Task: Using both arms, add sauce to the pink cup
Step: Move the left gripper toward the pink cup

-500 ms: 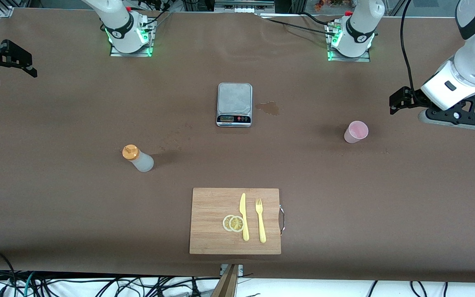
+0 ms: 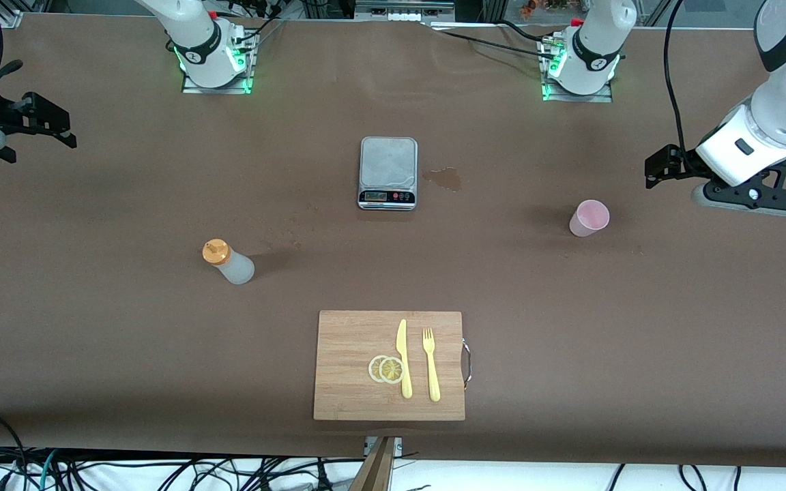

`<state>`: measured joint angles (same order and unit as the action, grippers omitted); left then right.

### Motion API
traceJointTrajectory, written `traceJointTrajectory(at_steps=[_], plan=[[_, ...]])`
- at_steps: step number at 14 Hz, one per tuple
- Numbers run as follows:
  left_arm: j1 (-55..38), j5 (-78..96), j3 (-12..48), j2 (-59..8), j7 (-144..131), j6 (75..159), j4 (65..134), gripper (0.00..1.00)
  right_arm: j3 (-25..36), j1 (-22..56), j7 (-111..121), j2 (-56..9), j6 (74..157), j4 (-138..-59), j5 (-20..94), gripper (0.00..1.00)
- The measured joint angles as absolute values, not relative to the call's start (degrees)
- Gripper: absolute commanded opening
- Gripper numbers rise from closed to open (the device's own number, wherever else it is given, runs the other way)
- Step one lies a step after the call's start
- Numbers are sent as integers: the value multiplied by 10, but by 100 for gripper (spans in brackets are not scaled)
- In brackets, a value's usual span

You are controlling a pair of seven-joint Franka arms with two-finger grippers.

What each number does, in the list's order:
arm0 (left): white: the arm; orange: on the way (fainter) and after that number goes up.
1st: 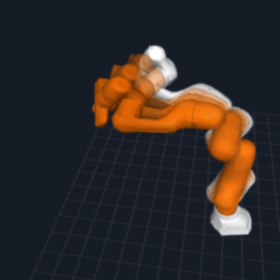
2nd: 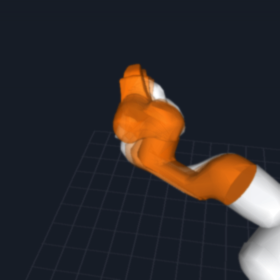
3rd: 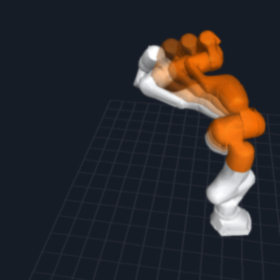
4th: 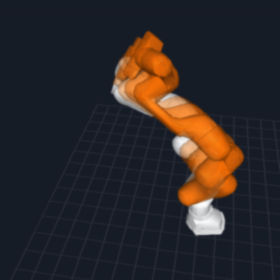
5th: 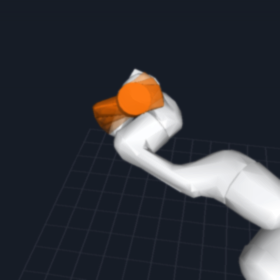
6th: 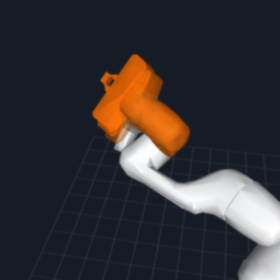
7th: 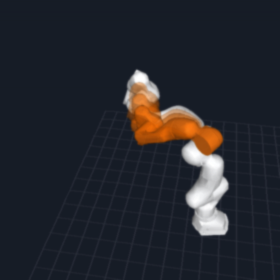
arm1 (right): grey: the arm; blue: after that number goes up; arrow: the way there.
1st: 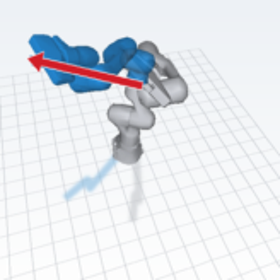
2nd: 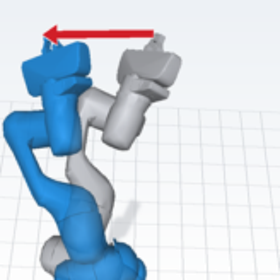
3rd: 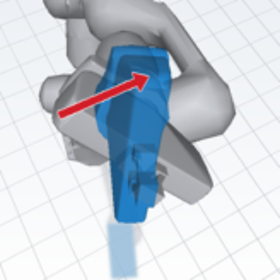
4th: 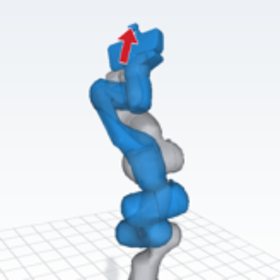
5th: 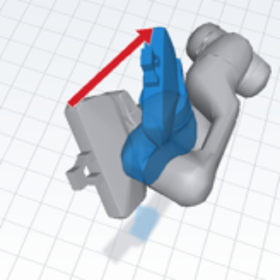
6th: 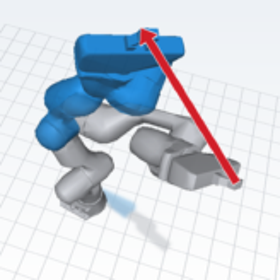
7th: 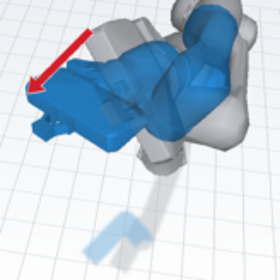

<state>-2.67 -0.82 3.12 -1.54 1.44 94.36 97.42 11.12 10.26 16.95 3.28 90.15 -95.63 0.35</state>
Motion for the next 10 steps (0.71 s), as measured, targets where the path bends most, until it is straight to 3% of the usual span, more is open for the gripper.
traceJointTrajectory(at_steps=[10], plan=[[-25, -8, 30, -14, 14, 927, 971, 100, 120, 102, 169, 45, 864, -956, 4, 100]])
